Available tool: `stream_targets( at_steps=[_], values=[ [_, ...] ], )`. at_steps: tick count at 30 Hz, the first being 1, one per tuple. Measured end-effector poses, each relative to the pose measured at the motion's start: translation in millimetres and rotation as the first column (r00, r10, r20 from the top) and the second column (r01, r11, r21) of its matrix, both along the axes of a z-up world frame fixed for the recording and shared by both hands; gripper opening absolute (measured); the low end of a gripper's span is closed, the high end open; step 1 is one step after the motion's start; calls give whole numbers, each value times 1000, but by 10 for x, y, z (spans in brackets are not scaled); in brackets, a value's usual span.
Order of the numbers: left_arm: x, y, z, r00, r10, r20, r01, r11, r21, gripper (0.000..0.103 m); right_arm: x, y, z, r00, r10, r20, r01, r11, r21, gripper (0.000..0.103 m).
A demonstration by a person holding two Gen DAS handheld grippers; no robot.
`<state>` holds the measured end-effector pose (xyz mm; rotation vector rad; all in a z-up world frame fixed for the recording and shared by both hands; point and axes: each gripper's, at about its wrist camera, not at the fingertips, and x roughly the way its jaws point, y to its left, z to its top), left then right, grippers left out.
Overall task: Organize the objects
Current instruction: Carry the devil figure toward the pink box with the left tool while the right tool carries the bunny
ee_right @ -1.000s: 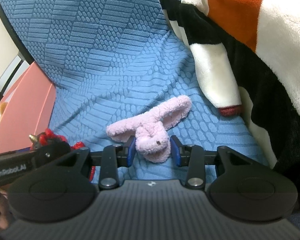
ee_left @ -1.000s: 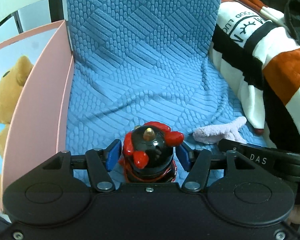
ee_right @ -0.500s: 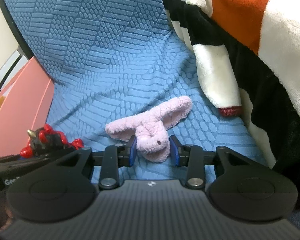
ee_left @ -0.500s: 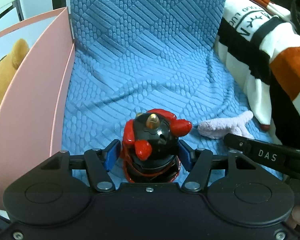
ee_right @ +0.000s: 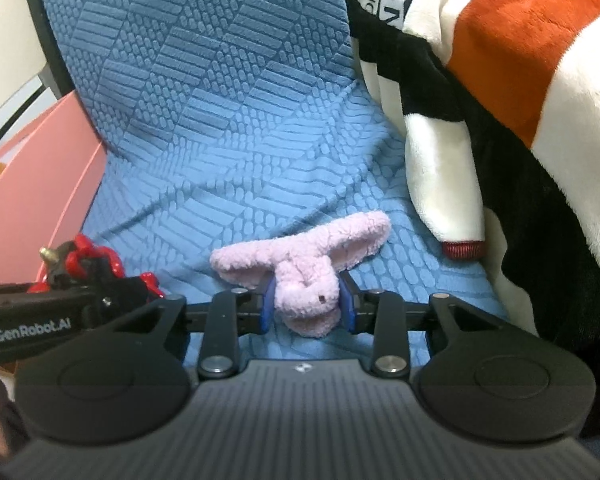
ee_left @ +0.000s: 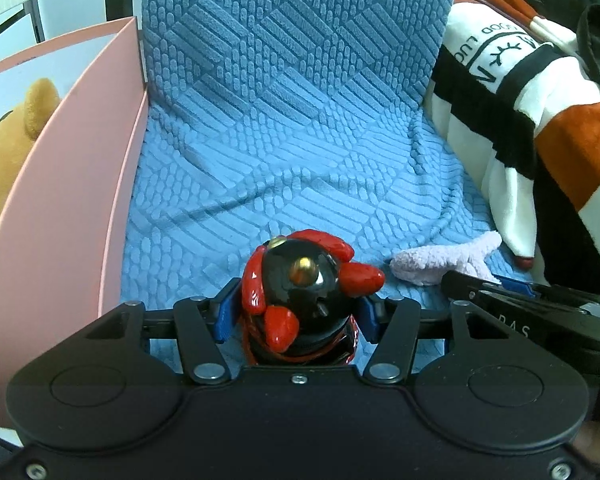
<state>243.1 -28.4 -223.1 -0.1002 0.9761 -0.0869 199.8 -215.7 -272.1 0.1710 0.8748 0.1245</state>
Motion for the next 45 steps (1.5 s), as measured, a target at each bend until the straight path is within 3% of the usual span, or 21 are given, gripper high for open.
stream_targets(
  at_steps=[14, 23, 31, 35, 45],
  values=[
    [-232, 172, 286, 1000, 6, -10, -7, 998, -64, 55, -344, -44, 200, 996, -77, -53, 82, 993, 89, 35],
    [-419, 295, 719, 1000, -10, 23, 13, 992, -127, 55, -571, 33, 470, 994, -93, -60, 100, 986, 130, 35],
    [-575, 397, 1146, 999, -17, 42, 22, 992, -122, 55, -750, 221, 825, 996, -47, -75, 58, 987, 153, 35],
    [-603, 518, 1385, 999, -1, 48, 8, 988, -153, 55, -774, 271, 1053, 997, -30, -78, 42, 985, 166, 35],
    [-562, 1009, 1917, 994, 48, 102, -32, 987, -157, 55, -650, 513, 1633, 999, 32, -17, -29, 988, 153, 35]
  ],
)
